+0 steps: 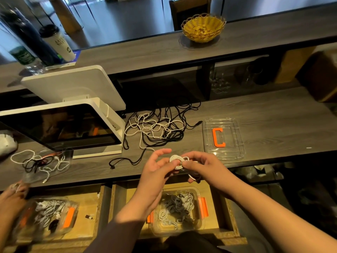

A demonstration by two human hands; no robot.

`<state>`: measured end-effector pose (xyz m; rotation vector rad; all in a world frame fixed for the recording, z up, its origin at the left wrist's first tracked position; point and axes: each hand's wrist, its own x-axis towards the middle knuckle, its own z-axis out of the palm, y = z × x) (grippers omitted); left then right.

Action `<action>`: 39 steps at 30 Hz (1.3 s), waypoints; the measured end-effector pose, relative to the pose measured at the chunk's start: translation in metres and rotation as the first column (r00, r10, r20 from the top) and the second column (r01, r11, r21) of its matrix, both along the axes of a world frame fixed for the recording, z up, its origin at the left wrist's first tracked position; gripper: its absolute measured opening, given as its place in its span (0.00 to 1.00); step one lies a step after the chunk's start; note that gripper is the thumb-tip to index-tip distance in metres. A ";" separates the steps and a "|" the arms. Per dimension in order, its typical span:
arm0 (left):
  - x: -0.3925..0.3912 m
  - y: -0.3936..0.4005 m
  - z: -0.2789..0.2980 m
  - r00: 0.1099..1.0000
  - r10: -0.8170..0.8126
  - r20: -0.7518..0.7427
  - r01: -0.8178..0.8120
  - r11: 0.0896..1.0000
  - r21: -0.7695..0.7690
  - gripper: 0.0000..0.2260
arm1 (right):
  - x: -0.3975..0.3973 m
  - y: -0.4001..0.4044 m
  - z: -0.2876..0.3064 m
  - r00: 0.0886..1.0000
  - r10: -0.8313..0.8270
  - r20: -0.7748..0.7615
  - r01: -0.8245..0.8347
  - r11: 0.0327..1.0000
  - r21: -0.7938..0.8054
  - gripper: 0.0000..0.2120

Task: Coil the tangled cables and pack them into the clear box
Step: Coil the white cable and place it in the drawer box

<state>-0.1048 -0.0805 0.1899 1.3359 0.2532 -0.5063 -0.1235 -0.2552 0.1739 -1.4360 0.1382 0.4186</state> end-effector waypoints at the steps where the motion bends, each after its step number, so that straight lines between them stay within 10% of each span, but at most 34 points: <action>1: 0.000 -0.001 0.000 1.000 -0.006 0.009 0.006 1.000 -0.002 0.17 | 0.001 -0.002 -0.002 1.000 0.014 -0.014 -0.014 1.000 0.011 0.10; 15: -0.005 -0.002 -0.008 0.966 -0.130 0.225 0.034 0.922 0.385 0.11 | 0.003 -0.020 -0.001 0.988 0.123 -0.092 -0.117 0.990 0.075 0.11; 19: -0.005 -0.002 -0.005 0.972 -0.221 0.083 0.157 0.868 0.472 0.11 | 0.003 -0.021 -0.004 0.988 0.140 -0.069 -0.138 0.990 0.030 0.08; 32: -0.014 0.003 0.000 0.954 -0.282 -0.105 0.300 0.918 0.258 0.12 | -0.011 0.001 0.006 0.903 0.270 0.334 -0.012 0.793 -0.610 0.15; 39: -0.021 -0.003 0.006 0.971 -0.231 0.065 0.203 0.936 0.288 0.17 | -0.023 0.000 0.008 0.953 -0.004 0.301 0.085 0.963 -0.256 0.07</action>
